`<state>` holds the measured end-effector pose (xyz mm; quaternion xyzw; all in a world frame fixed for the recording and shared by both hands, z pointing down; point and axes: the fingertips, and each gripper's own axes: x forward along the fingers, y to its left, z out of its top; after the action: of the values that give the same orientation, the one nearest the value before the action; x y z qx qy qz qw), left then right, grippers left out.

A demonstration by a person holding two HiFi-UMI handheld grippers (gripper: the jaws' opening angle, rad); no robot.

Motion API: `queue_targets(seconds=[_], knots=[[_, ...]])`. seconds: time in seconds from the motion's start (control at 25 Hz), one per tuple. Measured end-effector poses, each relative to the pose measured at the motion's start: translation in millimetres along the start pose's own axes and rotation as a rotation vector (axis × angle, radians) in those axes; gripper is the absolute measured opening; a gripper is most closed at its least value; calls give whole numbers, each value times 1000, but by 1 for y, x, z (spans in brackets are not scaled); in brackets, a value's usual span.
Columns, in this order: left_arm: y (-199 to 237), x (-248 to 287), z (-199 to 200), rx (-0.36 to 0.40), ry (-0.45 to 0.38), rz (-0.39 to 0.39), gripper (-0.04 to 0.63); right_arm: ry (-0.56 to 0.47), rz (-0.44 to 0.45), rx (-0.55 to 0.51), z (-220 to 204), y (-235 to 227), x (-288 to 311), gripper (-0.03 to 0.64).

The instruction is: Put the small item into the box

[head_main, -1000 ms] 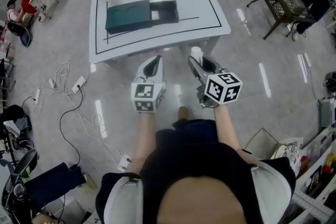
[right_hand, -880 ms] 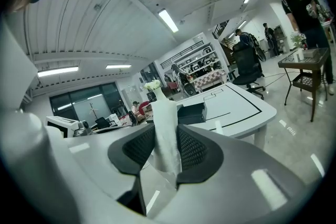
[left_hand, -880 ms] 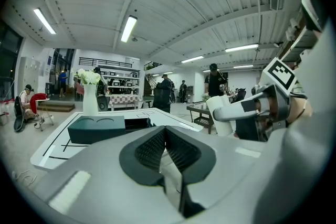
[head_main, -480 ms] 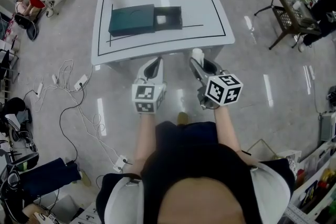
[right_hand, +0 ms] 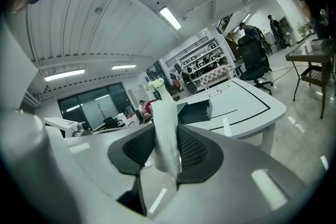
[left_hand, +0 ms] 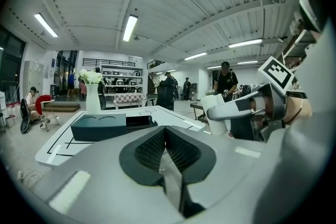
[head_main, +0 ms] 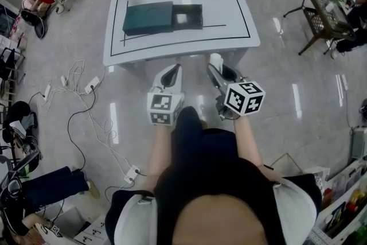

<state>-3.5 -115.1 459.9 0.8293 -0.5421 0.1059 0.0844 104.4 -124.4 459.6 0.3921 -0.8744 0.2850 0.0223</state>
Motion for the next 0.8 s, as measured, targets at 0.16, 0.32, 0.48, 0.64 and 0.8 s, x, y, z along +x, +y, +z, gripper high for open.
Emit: queue_targets(seconds=[0.16,0.32,0.48,0.64,0.8], knots=[[-1,-3,-5,-1,7,1,9,9,8,3,-8,2,-1,129],[0,-2,-7,1,9,5,9,8,4,6,-8,0,-2,129],[1,1,-6,-2,17,2,9,10,-2,11,-5,-4,0,129],[6,10,-1,-1,19,-2,9,13,0,13,0,-7,8,129],[13,22,2,-6,20,-2,9,19,1,12,6,-13,20,129]])
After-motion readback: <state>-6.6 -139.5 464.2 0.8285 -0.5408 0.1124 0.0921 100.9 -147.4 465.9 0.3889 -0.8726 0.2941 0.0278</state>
